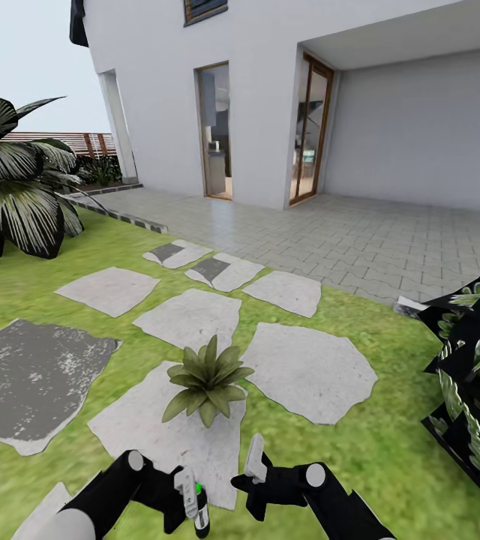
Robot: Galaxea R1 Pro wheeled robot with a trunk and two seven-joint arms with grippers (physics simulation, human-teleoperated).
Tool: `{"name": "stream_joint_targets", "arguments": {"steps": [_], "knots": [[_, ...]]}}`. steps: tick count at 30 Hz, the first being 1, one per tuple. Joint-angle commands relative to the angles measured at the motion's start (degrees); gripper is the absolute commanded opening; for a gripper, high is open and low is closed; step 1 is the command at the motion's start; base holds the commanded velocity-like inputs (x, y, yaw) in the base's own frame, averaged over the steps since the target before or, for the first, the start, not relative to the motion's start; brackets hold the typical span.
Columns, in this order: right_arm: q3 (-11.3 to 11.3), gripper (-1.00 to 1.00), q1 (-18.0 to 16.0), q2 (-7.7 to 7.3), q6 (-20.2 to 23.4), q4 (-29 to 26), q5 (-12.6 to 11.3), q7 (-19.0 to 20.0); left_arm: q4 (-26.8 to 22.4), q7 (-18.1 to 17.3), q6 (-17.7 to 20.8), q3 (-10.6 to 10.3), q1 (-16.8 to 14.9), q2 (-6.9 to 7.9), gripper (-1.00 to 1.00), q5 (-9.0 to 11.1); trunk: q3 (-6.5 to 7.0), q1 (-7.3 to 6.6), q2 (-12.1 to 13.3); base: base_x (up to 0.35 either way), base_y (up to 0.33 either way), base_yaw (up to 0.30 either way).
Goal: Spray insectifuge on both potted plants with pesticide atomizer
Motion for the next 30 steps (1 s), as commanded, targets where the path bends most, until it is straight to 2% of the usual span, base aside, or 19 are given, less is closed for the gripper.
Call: {"name": "stream_joint_targets", "arguments": {"steps": [1,7,14,15,17,22,24,26,27,29,30], "knots": [[-0.1,-1.00,0.0,0.02,-0.4,0.0,0.6,0.0,-0.1,-0.1,-0.3,-0.2,0.0,0.61,-1.00,-0.2,-0.05,-0.01,0.0,0.000,0.000,0.000],[-0.1,-1.00,0.0,-0.05,-0.4,0.1,0.6,0.1,0.2,-0.1,-0.3,-0.3,0.2,3.64,-1.00,-0.2,-0.05,-0.01,0.0,0.000,0.000,0.000],[-0.2,-1.00,0.0,-0.51,-0.4,0.2,0.7,0.0,0.4,0.0,-0.3,-0.3,0.6,8.79,-1.00,-0.2,-0.05,-0.01,0.0,0.000,0.000,0.000],[-0.2,1.00,0.0,-0.54,-0.4,0.2,0.7,0.0,0.4,0.0,-0.3,-0.3,0.6,9.24,-1.00,-0.2,-0.05,-0.01,0.0,0.000,0.000,0.000],[-0.3,1.00,0.0,-0.73,-0.5,0.3,0.7,0.0,0.5,0.3,-0.2,-0.3,0.7,9.92,-1.00,-0.2,-0.05,-0.01,0.0,0.000,0.000,0.000],[-0.5,1.00,0.0,-0.97,-0.5,0.3,0.7,-0.2,0.6,2.1,0.2,0.0,0.8,10.24,-1.00,-0.1,-0.05,-0.01,0.0,0.000,0.000,0.000],[-0.7,1.00,0.0,-2.05,-0.6,0.4,0.6,-0.4,0.7,5.7,0.4,1.0,0.7,10.21,-1.00,0.3,-0.05,-0.01,0.0,0.000,0.000,0.000],[-0.8,1.00,0.0,-5.14,-0.7,1.6,0.3,-2.0,1.1,10.4,0.4,4.5,0.7,9.91,-1.00,0.7,-0.05,-0.01,0.0,0.000,0.000,0.000],[-0.9,1.00,0.0,-6.20,-0.7,2.6,0.2,-3.5,1.8,11.6,0.4,6.0,0.7,9.78,-1.00,0.8,-0.05,-0.01,0.0,0.000,0.000,0.000],[-1.4,1.00,0.1,-7.73,-0.8,6.5,0.1,-8.4,3.7,13.6,0.4,9.0,0.7,9.48,-1.00,0.8,-0.05,-0.01,0.0,0.000,0.000,0.000],[-1.6,1.00,0.1,-7.97,-0.9,7.7,0.1,-9.8,4.2,14.0,0.4,9.7,0.7,9.41,-1.00,0.9,-0.05,-0.01,0.0,0.000,0.000,0.000]]}}
